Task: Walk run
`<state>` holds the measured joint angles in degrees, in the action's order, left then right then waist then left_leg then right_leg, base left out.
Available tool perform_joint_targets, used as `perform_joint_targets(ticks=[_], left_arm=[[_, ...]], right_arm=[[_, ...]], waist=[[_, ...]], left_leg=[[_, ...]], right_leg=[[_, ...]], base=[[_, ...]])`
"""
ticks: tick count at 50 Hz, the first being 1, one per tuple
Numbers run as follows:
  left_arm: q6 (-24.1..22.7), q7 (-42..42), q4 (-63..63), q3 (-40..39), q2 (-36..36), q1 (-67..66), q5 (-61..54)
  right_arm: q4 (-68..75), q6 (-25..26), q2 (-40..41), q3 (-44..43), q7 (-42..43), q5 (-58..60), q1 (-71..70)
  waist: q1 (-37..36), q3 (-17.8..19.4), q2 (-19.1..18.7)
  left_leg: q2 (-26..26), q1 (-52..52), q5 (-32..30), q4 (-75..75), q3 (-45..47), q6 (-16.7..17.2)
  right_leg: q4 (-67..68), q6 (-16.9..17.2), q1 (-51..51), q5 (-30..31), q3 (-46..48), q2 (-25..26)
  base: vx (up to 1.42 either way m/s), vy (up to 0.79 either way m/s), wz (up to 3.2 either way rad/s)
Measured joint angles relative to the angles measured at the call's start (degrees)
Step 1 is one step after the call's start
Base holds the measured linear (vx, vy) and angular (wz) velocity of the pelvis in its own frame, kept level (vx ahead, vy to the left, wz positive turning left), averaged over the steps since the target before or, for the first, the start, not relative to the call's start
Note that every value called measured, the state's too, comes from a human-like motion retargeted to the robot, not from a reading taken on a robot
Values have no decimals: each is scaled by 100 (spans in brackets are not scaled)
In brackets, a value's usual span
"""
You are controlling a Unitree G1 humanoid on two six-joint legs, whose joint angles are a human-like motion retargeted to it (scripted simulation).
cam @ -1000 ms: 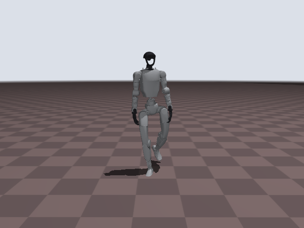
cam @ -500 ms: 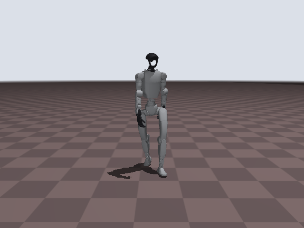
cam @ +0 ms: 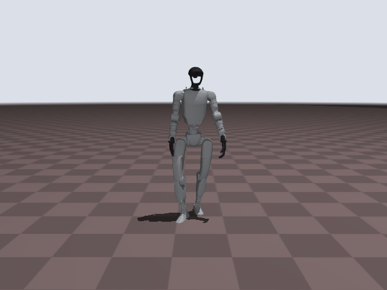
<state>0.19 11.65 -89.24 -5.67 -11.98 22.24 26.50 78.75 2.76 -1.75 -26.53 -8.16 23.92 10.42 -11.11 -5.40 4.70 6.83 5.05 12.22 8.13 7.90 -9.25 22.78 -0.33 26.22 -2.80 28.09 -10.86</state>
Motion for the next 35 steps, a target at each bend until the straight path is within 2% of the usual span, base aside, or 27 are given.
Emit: perform_joint_targets(ticks=[5, 10, 12, 14, 17, 20, 22, 23, 27, 30, 35], left_arm=[[61, 200, -159, 117, 60, 534, -1], [-224, 617, -20, 114, 204, 533, -124], [-215, 781, 56, 60, 223, 411, -32], [-177, 751, 160, 42, 238, 143, 118], [-303, 332, 218, 91, 320, -381, 318], [-518, -159, -60, 25, 267, -996, 633], [-412, -537, -347, -217, 282, -1423, 925], [-315, -707, -486, -374, 311, -1589, 1018], [-22, -940, -817, -776, 311, -2242, 928], [133, -949, -817, -898, 260, -2613, 932], [273, -971, -817, -823, 152, -3042, 1074]], right_arm=[[-95, -17, 204, -307, -28, 279, 401], [-14, 68, 207, -408, -44, 276, 582], [74, 117, 177, -385, -57, 255, 578], [209, 195, 172, -409, -37, 238, 526], [381, 322, 126, -545, -13, 170, 346], [427, 255, -33, -382, -121, 117, 214], [505, 185, -146, -270, -138, 82, 44], [567, 179, -193, -243, -106, 50, -81], [899, 271, -340, -47, -38, -453, -728], [1028, 344, -366, 13, -116, -719, -1167], [830, 201, -384, 60, -231, -987, -1830]], waist=[[176, -58, 139], [348, -171, 113], [441, -227, 137], [412, -253, 194], [244, -293, 244], [104, -279, 370], [44, -241, 535], [-2, -197, 612], [-120, 66, 834], [-245, 147, 801], [-425, 280, 522]], left_leg=[[94, -401, 214, 52, -312, 129], [-26, -763, 291, 146, -564, 281], [-95, -935, 150, 204, -581, 387], [-174, -1157, -223, 294, -448, 490], [-314, -1294, -1053, 574, -143, 568], [-358, -1434, -1988, 1064, 597, 266], [-345, -1305, -2438, 1751, 1023, -2], [-363, -1190, -2467, 2120, 1210, -49], [-681, -648, -1594, 3129, 1971, -6], [-715, 49, -1166, 3341, 1881, 96], [-695, 1188, -852, 2428, 1605, 422]], right_leg=[[-1158, -137, 497, -266, -387, 101], [-1006, -200, 547, -146, -822, 164], [-835, -225, 408, 138, -561, 86], [-536, -338, 321, 257, -562, 67], [-56, -352, 222, -235, -816, 74], [-235, -327, -334, -497, -794, 9], [-383, -262, -652, -633, -1149, -23], [-428, -229, -783, -697, -1266, -69], [-708, -147, -1429, -888, -1373, -172], [-1024, -129, -1828, -896, -1183, -30], [-1531, -74, -2518, -879, -862, 490]], base=[[66, -21, 64], [61, -26, 52], [76, -39, 37], [86, -42, 4], [66, -22, -16], [82, -24, -53], [65, -18, -35], [62, -21, -16], [62, -23, 4], [55, -22, 7], [48, -17, 18]])
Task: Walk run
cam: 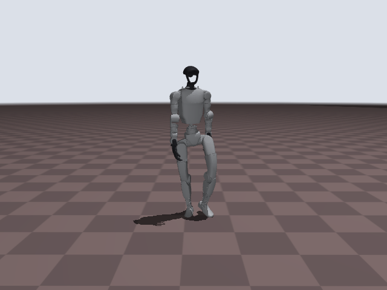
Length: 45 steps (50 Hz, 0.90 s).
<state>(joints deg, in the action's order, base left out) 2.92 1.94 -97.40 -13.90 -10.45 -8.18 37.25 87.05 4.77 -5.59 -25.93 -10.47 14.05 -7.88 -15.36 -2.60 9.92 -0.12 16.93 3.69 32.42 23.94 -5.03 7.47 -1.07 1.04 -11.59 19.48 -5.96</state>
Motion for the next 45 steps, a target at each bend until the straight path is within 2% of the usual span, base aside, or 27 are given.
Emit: perform_joint_targets(ticks=[5, 10, 13, 15, 20, 22, 23, 25, 30, 35, 39, 42, 45], left_arm=[[198, 226, 0, -70, 18, -43, 197], [188, 293, 0, -116, 60, 131, 158], [175, 370, 0, -43, 54, 269, 116], [171, 473, 0, -29, 31, 313, 167], [195, 770, 235, 40, 10, 469, 306], [21, 893, 386, 296, -27, 663, 231], [-22, 887, 413, 379, -42, 773, 164], [-30, 811, 416, 484, -58, 1014, 34], [-62, 762, 466, 713, -127, 1749, -226], [-354, 1131, 754, 812, -179, 2360, -424], [-584, 1117, 961, 853, -200, 2749, -596], [-857, 1019, 1046, 907, -197, 3005, -860], [-1245, 687, 1076, 973, -163, 3110, -1142]], right_arm=[[-385, -161, -127, 114, -108, -116, -511], [-598, -258, -245, 274, -172, -110, -734], [-550, -214, -268, 297, -194, 14, -754], [-490, -177, -217, 352, -211, 142, -617], [-473, -264, 14, 402, -309, 451, 124], [-443, -360, 37, 243, -276, 576, 478], [-444, -385, 54, 186, -217, 597, 590], [-450, -414, 91, 127, -85, 569, 780], [-464, -308, 201, -136, 81, 394, 1188], [-627, -46, 312, -251, -512, 231, 1538], [-616, -9, 410, -357, -564, 8, 1694], [-583, -105, 496, -375, -501, -67, 1802], [-529, -199, 545, -420, -406, -54, 1833]], waist=[[-334, 156, -321], [-801, 237, -241], [-951, 163, -280], [-918, 28, -345], [-805, -295, -522], [-918, -352, -702], [-897, -348, -783], [-800, -328, -903], [-371, -242, -889], [38, -167, -666], [404, -69, -477], [591, -50, -450], [651, -80, -433]], left_leg=[[221, 892, 122, -1316, -720, 228], [396, 1359, 51, -2106, -1046, 237], [327, 1305, -197, -1862, -996, 183], [224, 1245, -407, -1604, -927, 45], [83, 878, 222, -1158, -1263, -203], [-113, 467, 462, -1236, -1267, -241], [-165, 305, 566, -1253, -1280, -260], [-224, 3, 699, -1340, -1305, -277], [50, -684, 778, -1840, -1396, -388], [433, -1286, 849, -2338, -1436, -388], [727, -1738, 956, -2555, -1683, -334], [705, -2064, 1061, -2621, -1820, -203], [645, -2275, 1093, -2622, -1864, -69]], right_leg=[[-301, 176, -554, 3, -16, 438], [-347, 445, -865, 37, -173, 343], [-279, 695, -1075, 259, -197, 314], [-148, 876, -1257, 649, -211, 295], [850, 980, -1222, 2288, 107, 86], [1905, 798, -923, 2922, 266, 1], [2347, 635, -783, 2951, 397, -55], [3147, 508, -441, 2537, 522, -148], [4162, 550, 849, 1504, 793, -571], [2864, 278, 1958, 1009, 649, -523], [1308, 263, 2557, 1018, -46, -289], [424, 72, 2898, 795, -89, -170], [155, 80, 3049, 774, 157, -130]], base=[[43, -6, -27], [57, -1, -63], [74, 10, -59], [83, 15, -41], [94, 17, -27], [90, 16, -48], [85, 12, -27], [64, 6, -6], [56, -3, 28], [56, -11, 23], [50, -15, 58], [64, -24, 52], [59, -24, 29]])
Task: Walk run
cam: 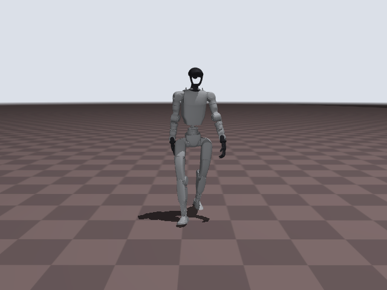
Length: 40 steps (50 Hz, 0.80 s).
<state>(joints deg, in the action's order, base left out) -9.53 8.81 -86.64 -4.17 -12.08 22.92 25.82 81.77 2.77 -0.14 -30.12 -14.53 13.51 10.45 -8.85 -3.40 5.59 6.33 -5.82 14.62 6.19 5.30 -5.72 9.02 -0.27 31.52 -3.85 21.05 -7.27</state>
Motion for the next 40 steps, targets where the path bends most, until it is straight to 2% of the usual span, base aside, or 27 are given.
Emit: perform_joint_targets(ticks=[2, 5, 8, 10, 13, 15, 17, 20, 23, 29, 35, 38, 40], left_arm=[[-185, -202, 36, -27, 35, -13, -95], [-211, -166, 49, -119, 33, -182, 0], [26, 98, 50, -256, 81, -620, 367], [60, 35, -7, -416, 131, -943, 517], [126, -217, -241, -494, 127, -1370, 541], [220, -384, -376, -549, 135, -1562, 638], [296, -487, -470, -682, 167, -1757, 801], [407, -562, -641, -873, 199, -2098, 861], [503, -627, -761, -1012, 226, -2413, 875], [711, -707, -989, -1185, 246, -2820, 991], [815, -749, -1067, -1275, 296, -2940, 970], [877, -669, -1047, -1286, 332, -2914, 932], [907, -633, -1022, -1261, 356, -2883, 936]], right_arm=[[35, -20, 28, -6, 75, -5, -33], [121, -6, 32, 68, 127, -27, -62], [276, 52, -3, 27, 97, 61, -135], [330, 73, -16, 126, 189, 30, -246], [284, 40, -46, 434, 257, -215, -412], [182, 45, -53, 515, 225, -346, -603], [61, 38, -58, 570, 246, -364, -855], [0, -60, -145, 813, 317, -366, -1241], [-19, -67, -258, 977, 273, -285, -1544], [-72, -101, -484, 1158, 173, -227, -2120], [-112, -183, -604, 1143, 47, -306, -2448], [-160, -210, -621, 1063, 28, -354, -2451], [-173, -228, -624, 1058, 29, -400, -2359]], waist=[[77, -42, 38], [292, -171, 131], [210, -154, 240], [143, -92, 395], [-34, 46, 740], [-150, 191, 942], [-193, 327, 1015], [-287, 361, 856], [-434, 353, 682], [-851, 444, 264], [-1267, 478, 209], [-1444, 376, 208], [-1507, 279, 232]], left_leg=[[-60, -134, -93, 27, 17, 136], [-129, -315, -438, 147, 3, 320], [-173, -503, -1444, 581, 170, 397], [-218, -498, -2285, 1050, 758, 185], [-242, -282, -3079, 2212, 1690, -288], [-395, 34, -2866, 3083, 2083, -366], [-701, 470, -2284, 3750, 2410, -503], [-851, 1358, -1766, 4032, 2220, -295], [-771, 2012, -1514, 3506, 2021, -35], [-550, 2805, -1401, 1543, 1431, 297], [-402, 3204, -1425, 446, 1253, 411], [-401, 3347, -1510, 670, 1157, 306], [-381, 3317, -1568, 977, 1180, 103]], right_leg=[[156, -127, 33, 43, 166, -45], [441, -363, -71, 487, 488, -217], [944, -466, -128, 375, -428, -60], [944, -422, -419, 137, -681, -87], [725, -355, -1028, -101, -393, -457], [678, -306, -1312, -286, -532, -578], [557, -263, -1648, -425, -482, -619], [169, -290, -2177, -501, -181, -351], [-91, -290, -2539, -563, -88, -63], [-410, -243, -3270, -769, -198, 543], [-617, 38, -3921, -962, -230, 599], [-636, 294, -4122, -954, -217, 540], [-596, 539, -4276, -796, -174, 458]], base=[[55, -23, 32], [73, -29, 43], [91, -31, 2], [85, -32, -50], [68, -22, -52], [60, -23, 1], [44, -20, 25], [58, -19, 1], [49, -11, -21], [59, -6, -40], [54, 1, -42], [79, 12, -33], [92, 19, -26]])
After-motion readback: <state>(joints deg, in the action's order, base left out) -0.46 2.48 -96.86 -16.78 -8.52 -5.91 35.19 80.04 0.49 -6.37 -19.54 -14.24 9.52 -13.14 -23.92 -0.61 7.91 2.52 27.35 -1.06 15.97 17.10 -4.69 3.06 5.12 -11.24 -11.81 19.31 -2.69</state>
